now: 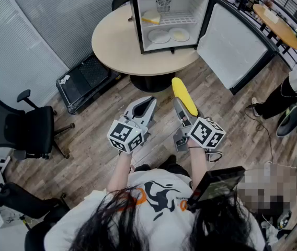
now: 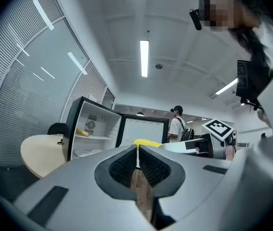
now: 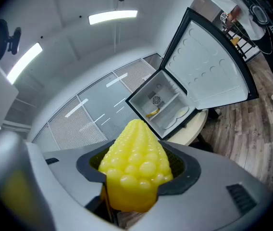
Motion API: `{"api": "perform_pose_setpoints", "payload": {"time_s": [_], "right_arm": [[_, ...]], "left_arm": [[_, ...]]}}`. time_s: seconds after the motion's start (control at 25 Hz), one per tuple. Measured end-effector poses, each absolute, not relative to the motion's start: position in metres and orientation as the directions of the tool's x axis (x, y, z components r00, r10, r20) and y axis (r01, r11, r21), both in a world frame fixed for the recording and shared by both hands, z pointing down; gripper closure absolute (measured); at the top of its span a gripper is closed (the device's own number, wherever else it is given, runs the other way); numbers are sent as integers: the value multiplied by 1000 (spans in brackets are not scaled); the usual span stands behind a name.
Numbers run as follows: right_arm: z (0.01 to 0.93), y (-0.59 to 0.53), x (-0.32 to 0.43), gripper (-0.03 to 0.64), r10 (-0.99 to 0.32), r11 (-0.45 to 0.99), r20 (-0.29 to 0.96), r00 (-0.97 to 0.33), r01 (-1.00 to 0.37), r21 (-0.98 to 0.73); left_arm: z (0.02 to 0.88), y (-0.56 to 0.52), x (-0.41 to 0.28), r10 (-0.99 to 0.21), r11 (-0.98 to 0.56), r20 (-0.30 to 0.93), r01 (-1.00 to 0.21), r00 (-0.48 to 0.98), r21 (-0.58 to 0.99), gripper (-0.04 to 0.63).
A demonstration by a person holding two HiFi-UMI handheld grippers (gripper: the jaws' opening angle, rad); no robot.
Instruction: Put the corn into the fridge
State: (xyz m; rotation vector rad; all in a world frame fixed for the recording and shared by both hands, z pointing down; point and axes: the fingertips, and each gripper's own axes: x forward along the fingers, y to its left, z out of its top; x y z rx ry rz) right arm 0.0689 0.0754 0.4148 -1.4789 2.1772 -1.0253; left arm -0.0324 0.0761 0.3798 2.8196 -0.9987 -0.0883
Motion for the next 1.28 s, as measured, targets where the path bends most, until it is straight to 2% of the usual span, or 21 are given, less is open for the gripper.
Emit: {"api": "perform_pose_setpoints", "payload": {"time_s": [0.84, 1.28], "right_arm": [[419, 59, 82, 357, -900, 214, 134, -414, -690, -691], [422, 48, 111, 357, -884, 244, 149, -444, -708, -663]], "left_arm": [[391, 62, -16, -620, -772, 32, -618, 784, 149, 584], [396, 51, 21, -624, -769, 33, -622, 780, 149, 584]]}}
